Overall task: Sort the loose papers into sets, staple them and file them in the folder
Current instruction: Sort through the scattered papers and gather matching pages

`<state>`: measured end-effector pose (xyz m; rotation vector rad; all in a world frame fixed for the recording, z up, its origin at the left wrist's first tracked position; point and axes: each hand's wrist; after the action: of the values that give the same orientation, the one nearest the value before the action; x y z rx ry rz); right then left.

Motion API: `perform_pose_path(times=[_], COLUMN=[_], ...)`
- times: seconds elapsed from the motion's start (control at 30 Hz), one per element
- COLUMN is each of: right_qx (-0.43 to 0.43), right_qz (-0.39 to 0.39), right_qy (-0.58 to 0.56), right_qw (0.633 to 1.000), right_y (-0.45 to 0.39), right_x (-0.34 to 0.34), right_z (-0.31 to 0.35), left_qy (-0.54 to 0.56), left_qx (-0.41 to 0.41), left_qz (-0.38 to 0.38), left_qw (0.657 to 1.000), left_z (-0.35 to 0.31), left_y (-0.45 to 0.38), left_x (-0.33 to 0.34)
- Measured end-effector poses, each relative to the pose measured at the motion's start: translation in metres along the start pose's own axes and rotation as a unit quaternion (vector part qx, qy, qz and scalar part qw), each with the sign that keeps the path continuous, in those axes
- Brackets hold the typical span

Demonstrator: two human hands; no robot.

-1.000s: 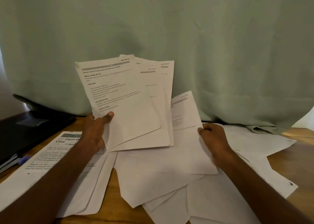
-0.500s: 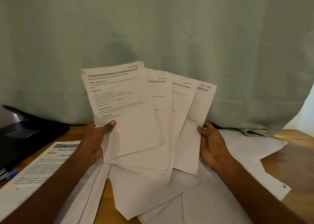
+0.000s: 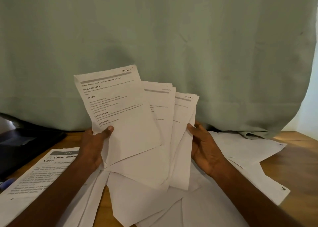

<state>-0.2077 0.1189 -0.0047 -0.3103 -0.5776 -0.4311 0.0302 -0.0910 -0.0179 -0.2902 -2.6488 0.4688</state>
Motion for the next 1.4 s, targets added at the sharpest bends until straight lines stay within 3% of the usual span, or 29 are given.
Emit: perform_pose_path(times=[0.37,0.53,0.77,0.97,1.07,1.17,1.27,1.4], right_qx=[-0.051,-0.157,-0.251,-0.241,-0.197,-0.044,0.098,0.136], right_qz=[-0.116,-0.18,-0.187,-0.212,-0.232,-0.257,-0.215,-0.18], right_qy=[0.101,0.177,0.251,0.234,0.217,0.193,0.212,0.178], right_qw=[0.987,0.955,0.916,0.918,0.927,0.946,0.948,0.958], right_y=[-0.005,-0.005,0.001,0.001,0.0,0.002,0.003,0.006], right_x=[-0.007,-0.008,-0.005,-0.005,-0.006,-0.003,-0.001,-0.002], right_z=[-0.006,-0.007,-0.006,-0.001,-0.002,-0.003,-0.001,-0.003], left_qy=[0.025,0.027,0.026,0.033,0.042,0.054,0.056,0.082], left_qx=[-0.034,-0.042,-0.051,-0.049,-0.049,-0.052,-0.059,-0.072], left_qz=[0.036,0.05,0.055,0.062,0.057,0.062,0.064,0.081], left_qw=[0.998,0.997,0.997,0.996,0.996,0.995,0.995,0.991], left_z=[-0.001,-0.001,0.003,0.006,0.007,0.007,0.006,0.007], left_y=[0.003,0.006,0.007,0.003,0.001,0.002,0.002,0.001], left_x=[0.003,0.005,0.007,0.002,0.001,0.001,0.003,0.002])
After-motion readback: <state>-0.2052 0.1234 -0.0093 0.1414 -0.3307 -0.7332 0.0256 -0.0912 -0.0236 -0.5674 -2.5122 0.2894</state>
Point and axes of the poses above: each hand's wrist, its own y-axis away from the middle knuckle, its own x-axis out of the palm, z = x × y, and after that the axes turned 6 degrees about x, right-handed
